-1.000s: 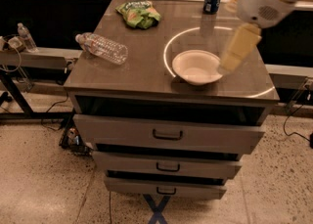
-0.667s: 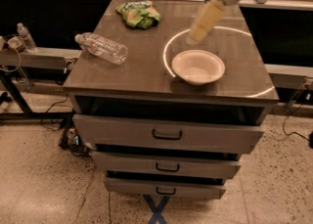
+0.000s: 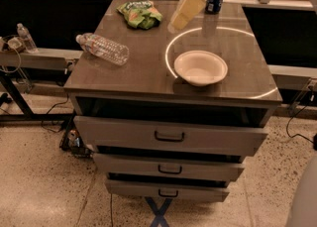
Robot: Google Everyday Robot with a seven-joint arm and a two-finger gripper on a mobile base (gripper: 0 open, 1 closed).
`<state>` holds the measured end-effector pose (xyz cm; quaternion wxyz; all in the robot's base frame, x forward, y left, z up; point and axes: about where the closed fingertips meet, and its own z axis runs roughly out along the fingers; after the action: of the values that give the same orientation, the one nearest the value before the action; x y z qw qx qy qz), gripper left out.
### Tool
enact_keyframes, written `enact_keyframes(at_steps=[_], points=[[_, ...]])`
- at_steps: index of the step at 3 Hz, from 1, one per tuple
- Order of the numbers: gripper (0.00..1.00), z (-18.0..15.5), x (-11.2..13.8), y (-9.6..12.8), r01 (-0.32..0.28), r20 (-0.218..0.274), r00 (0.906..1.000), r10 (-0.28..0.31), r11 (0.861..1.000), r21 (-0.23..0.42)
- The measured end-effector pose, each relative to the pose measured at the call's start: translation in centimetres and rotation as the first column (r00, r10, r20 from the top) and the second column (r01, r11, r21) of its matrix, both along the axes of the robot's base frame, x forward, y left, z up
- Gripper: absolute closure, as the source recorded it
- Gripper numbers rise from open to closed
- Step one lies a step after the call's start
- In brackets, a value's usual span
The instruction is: Pick green rice chip bag
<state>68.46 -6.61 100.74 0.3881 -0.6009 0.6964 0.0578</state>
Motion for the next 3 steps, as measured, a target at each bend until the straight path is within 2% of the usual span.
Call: enact_keyframes(at_steps=[1, 2, 3], points=[[0.0, -1.0, 0.9, 1.5, -0.007, 0.005, 1.0, 0.007, 1.0, 0.001], [0.0, -3.9, 4.9, 5.6, 0.018, 0.003, 0.9998, -0.018, 0.998, 0.063], [0.0, -6.3, 10.9, 8.6, 0.098, 0.009, 0.9949, -0.101, 0.984, 0.15]])
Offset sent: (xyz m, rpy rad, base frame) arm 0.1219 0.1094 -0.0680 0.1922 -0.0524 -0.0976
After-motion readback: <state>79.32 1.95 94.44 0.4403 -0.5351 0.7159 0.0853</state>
